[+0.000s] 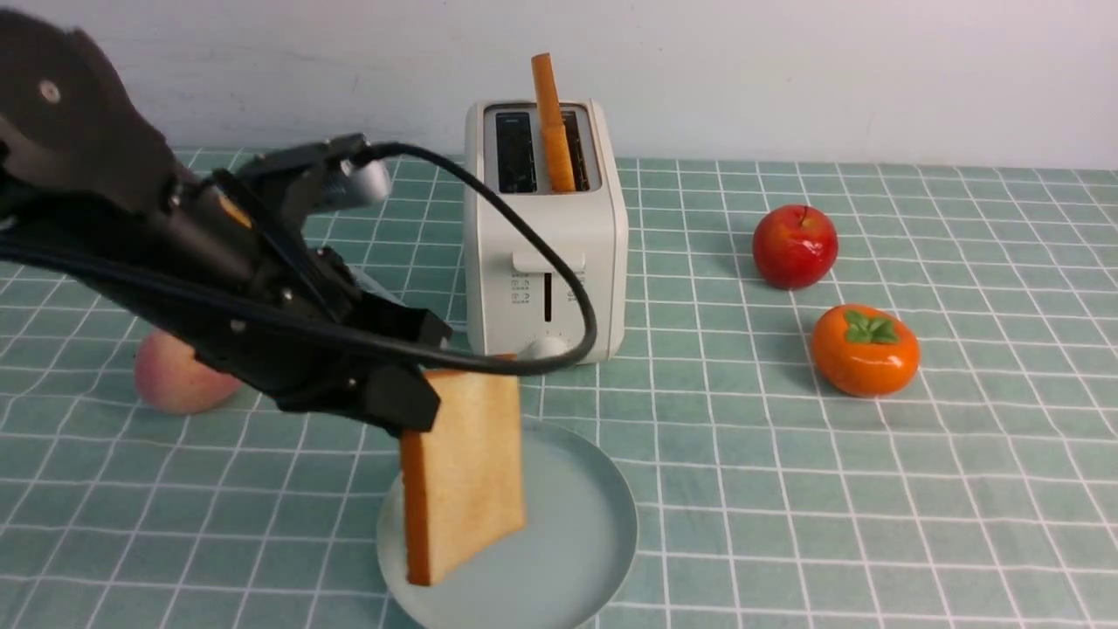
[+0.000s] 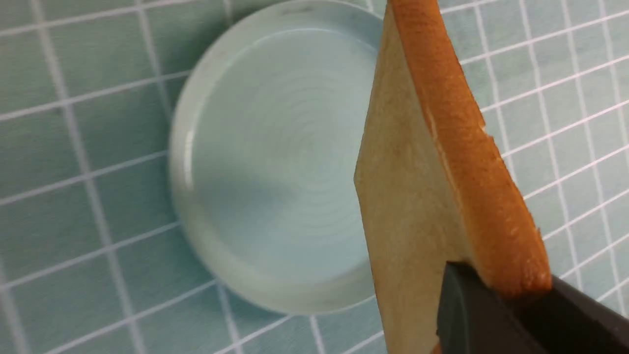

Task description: Take toasted bread from bread machine on blue coffee table place on plate.

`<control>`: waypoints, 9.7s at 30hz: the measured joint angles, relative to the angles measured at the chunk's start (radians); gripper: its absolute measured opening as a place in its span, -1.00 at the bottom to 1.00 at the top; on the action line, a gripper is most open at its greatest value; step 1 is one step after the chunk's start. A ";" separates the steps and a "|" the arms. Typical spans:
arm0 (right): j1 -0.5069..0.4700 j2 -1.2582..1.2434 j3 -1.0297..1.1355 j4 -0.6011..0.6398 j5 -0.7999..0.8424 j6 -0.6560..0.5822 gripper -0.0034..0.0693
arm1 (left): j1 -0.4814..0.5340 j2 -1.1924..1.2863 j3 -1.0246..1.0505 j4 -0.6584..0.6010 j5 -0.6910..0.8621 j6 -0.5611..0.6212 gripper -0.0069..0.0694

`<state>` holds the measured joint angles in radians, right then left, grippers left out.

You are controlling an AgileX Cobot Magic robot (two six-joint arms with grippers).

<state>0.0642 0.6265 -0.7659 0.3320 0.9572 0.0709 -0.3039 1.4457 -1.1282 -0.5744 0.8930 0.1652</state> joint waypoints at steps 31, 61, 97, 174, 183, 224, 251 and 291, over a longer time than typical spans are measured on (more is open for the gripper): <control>0.000 0.232 -0.285 0.128 0.121 -0.113 -0.58 | 0.000 0.059 0.026 0.441 -0.085 -0.329 0.06; 0.429 1.433 -1.538 -0.187 -0.022 -0.093 -0.12 | 0.000 -0.877 0.352 0.480 0.082 -0.513 -0.86; 0.427 1.231 -1.543 -0.317 0.081 -0.080 -0.68 | 0.000 -0.877 0.352 0.574 0.145 -0.513 -0.86; 0.390 -0.388 -0.009 -0.566 -0.257 0.199 -0.93 | 0.000 -0.877 0.352 0.653 -0.049 -0.513 -0.85; 0.390 -0.640 0.317 -0.755 -0.378 0.428 -0.90 | 0.000 -0.878 0.352 0.558 -0.157 -0.512 -0.85; 0.390 -0.644 0.320 -0.799 -0.420 0.443 -0.79 | 0.222 -1.457 1.065 0.545 -0.561 -0.436 -0.83; 0.390 -0.644 0.320 -0.800 -0.420 0.444 -0.69 | 0.232 -1.457 1.158 0.552 -0.505 -0.436 -0.78; -0.111 -0.644 0.779 -0.320 -0.568 0.008 -0.55 | 0.232 -1.457 1.159 0.552 -0.502 -0.436 -0.74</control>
<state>-0.0473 -0.0171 0.0129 0.0117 0.3892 0.0787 -0.0723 -0.0110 0.0306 -0.0222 0.3907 -0.2711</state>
